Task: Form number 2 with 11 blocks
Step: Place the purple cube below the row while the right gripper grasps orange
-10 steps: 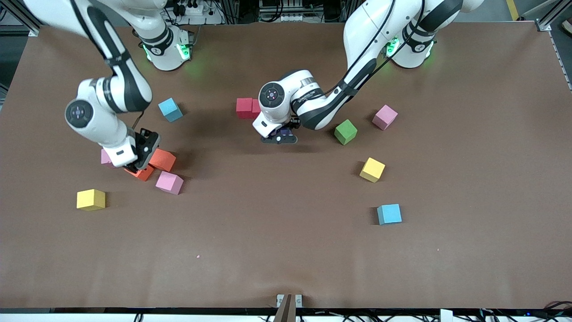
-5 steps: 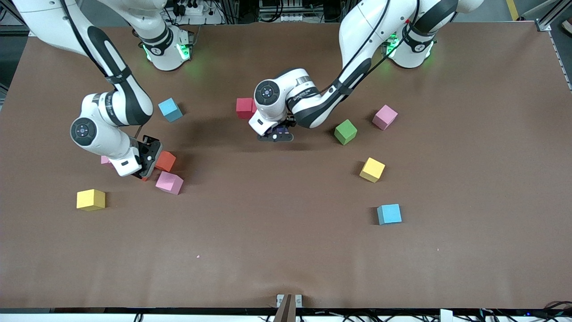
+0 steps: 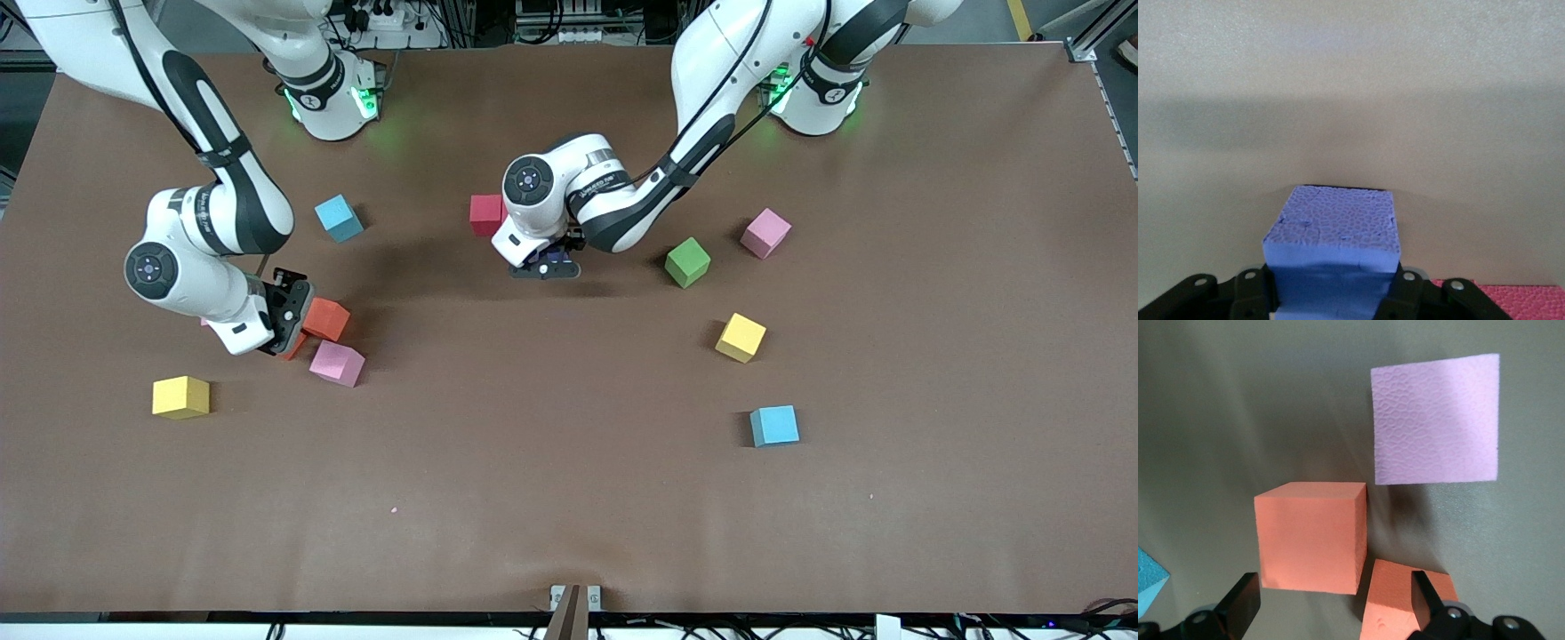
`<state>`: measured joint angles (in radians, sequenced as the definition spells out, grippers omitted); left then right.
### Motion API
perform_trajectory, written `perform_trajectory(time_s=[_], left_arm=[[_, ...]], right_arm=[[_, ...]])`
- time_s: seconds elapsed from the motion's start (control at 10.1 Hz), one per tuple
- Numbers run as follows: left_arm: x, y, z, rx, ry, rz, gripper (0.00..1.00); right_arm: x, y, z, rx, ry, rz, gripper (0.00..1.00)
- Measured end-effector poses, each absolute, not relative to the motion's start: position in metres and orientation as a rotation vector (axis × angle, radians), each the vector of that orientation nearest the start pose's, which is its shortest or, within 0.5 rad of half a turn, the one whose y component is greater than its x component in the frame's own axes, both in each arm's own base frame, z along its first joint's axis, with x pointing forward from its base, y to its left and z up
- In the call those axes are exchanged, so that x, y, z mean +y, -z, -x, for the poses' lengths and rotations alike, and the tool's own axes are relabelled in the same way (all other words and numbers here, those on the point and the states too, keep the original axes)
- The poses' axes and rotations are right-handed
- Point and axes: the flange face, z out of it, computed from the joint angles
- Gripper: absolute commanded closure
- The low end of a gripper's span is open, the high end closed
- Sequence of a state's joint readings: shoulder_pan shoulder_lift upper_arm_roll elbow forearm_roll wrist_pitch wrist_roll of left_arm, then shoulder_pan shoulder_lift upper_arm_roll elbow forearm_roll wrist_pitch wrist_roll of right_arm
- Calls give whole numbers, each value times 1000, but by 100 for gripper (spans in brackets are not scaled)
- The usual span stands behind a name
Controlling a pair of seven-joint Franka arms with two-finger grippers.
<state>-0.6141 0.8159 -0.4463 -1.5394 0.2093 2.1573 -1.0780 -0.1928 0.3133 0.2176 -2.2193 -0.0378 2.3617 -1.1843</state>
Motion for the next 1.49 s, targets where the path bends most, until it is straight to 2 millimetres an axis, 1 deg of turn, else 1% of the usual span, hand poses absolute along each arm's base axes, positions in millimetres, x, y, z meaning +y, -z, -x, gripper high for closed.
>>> perform_trajectory(time_s=[0.3,0.5,0.59,0.89,0.99,1.09,1.29,1.49], left_arm=[[-580,-194,-377,-4,-305,3104,100],[-583,-194,-374,-5,-304,3103,100],[-583,-193,-374,-5,-305,3103,100],[-584,-192,-372,-3,-307,3101,100],[-584,-192,-373,-6,-305,3103,85],[-585,-193,-374,-9,-303,3107,1],[-586,-195,-376,-14,-300,3110,0],[-587,-202,-384,-52,-281,3126,0]], right_arm=[[25,-213,-520,-1727,-178,2434,0],[37,-207,-512,-1686,-169,2416,0],[41,-207,-512,-1700,-148,2413,0],[42,-205,-516,-1774,-57,2406,0],[42,-203,-517,-1804,-35,2394,0],[43,-201,-518,-1844,-10,2373,0],[42,-189,-519,-1909,27,2331,0],[42,-181,-518,-1912,21,2319,0]])
